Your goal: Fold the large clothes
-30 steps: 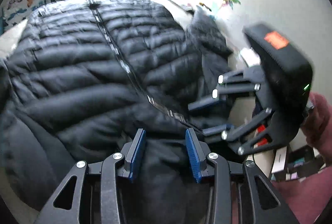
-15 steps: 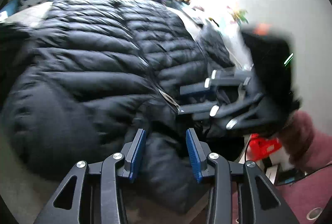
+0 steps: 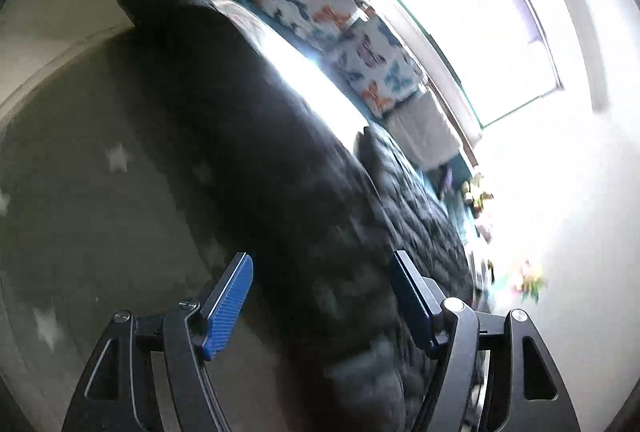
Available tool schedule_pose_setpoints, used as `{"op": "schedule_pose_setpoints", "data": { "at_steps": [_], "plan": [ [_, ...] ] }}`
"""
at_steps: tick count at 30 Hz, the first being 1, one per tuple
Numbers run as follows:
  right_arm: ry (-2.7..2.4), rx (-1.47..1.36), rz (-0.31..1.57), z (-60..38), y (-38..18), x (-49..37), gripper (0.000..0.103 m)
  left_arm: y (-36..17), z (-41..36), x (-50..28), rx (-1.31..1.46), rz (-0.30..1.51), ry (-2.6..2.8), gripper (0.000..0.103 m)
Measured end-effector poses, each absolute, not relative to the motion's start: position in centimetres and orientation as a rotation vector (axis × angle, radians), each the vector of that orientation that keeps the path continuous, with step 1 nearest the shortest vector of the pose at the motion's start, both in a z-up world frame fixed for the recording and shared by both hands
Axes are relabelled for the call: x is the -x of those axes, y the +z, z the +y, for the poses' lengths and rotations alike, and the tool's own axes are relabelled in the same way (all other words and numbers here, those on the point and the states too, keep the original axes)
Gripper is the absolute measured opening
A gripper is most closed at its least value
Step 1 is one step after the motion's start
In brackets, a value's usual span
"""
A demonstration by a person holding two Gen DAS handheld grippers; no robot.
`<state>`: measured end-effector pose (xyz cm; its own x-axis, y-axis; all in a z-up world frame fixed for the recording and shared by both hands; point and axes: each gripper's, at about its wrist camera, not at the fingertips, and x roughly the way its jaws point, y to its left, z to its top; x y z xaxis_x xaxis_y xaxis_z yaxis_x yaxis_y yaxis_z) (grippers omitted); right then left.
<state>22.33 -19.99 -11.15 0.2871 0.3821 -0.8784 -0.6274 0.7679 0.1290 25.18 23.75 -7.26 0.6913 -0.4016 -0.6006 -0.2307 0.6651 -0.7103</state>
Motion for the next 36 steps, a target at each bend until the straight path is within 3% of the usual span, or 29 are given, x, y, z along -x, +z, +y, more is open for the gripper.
{"op": "schedule_pose_setpoints", "data": {
  "at_steps": [8, 17, 21, 25, 29, 36],
  "plan": [
    [0.697, 0.232, 1.108, -20.3, -11.2, -22.7, 0.056, -9.2, 27.8, -33.3, 0.912, 0.837, -0.037, 0.074],
    [0.704, 0.215, 1.141, -20.1, -11.2, -23.2, 0.061, -6.9, 33.1, -42.1, 0.824, 0.772, 0.122, 0.074],
    [0.705, 0.218, 1.145, -19.9, -11.2, -23.0, 0.063, -5.3, 36.5, -42.6, 0.899, 0.685, 0.051, 0.074],
    [0.724, 0.228, 1.143, -19.5, -11.4, -22.8, 0.073, -5.4, 41.2, -40.8, 0.939, 0.643, 0.111, 0.075],
    [0.726, 0.287, 1.134, -18.6, -11.5, -22.3, 0.081, -8.4, 44.3, -39.7, 1.024, 0.703, 0.128, 0.075],
    [0.722, 0.274, 1.144, -18.7, -11.5, -22.5, 0.082, -13.5, 43.4, -41.7, 1.132, 0.742, 0.081, 0.075]
  ]
}}
